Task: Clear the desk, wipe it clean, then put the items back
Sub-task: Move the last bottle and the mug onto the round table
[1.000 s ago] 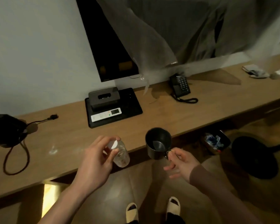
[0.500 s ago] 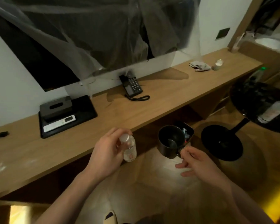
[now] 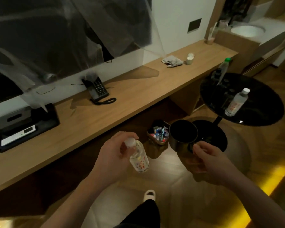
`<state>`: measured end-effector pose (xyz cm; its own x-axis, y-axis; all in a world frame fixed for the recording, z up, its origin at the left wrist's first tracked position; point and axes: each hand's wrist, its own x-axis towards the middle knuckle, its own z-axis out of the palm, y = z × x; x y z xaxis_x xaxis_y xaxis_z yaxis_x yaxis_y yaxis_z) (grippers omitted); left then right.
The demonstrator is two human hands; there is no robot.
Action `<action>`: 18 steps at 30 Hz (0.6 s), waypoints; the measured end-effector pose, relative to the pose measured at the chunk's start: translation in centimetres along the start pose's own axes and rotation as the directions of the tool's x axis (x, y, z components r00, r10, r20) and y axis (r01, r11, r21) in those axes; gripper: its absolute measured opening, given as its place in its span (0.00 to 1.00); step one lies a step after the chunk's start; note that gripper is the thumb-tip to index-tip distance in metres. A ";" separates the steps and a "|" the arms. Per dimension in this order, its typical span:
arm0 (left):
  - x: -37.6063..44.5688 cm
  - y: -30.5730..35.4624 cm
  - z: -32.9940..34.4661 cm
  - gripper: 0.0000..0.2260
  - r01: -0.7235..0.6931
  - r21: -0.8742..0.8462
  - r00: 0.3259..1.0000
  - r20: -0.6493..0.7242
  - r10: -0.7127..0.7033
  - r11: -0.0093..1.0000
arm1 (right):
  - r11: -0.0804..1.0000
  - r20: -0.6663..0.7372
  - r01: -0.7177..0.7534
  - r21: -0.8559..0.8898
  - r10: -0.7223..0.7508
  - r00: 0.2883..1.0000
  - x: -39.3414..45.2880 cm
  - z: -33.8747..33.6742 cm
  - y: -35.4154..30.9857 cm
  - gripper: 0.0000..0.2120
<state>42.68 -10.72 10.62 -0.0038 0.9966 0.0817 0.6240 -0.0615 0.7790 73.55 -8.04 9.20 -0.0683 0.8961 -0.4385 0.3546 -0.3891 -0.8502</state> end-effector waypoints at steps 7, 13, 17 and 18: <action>7.8 3.1 8.1 0.13 -0.078 0.071 0.992 0.107 0.070 0.994 | 1.000 -0.075 -0.016 -0.026 0.014 0.997 3.5 -8.7 2.2 0.13; 17.7 6.0 16.0 0.14 -0.131 0.080 0.975 0.192 0.113 0.988 | 0.996 -0.120 -0.082 0.031 0.085 0.989 8.0 -17.8 1.8 0.13; 23.4 9.0 21.1 0.15 -0.178 0.069 0.953 0.263 0.154 0.982 | 0.994 -0.177 -0.090 0.068 0.100 0.979 11.1 -23.3 2.6 0.12; 24.4 10.0 22.2 0.14 -0.179 0.065 0.949 0.273 0.155 0.982 | 0.991 -0.189 -0.098 0.088 0.113 0.975 11.6 -24.6 2.8 0.13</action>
<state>66.13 14.19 6.59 0.3069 0.9513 0.0288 0.6638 -0.2356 0.7098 96.67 6.53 8.92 0.1499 0.8704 -0.4690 0.2757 -0.4923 -0.8256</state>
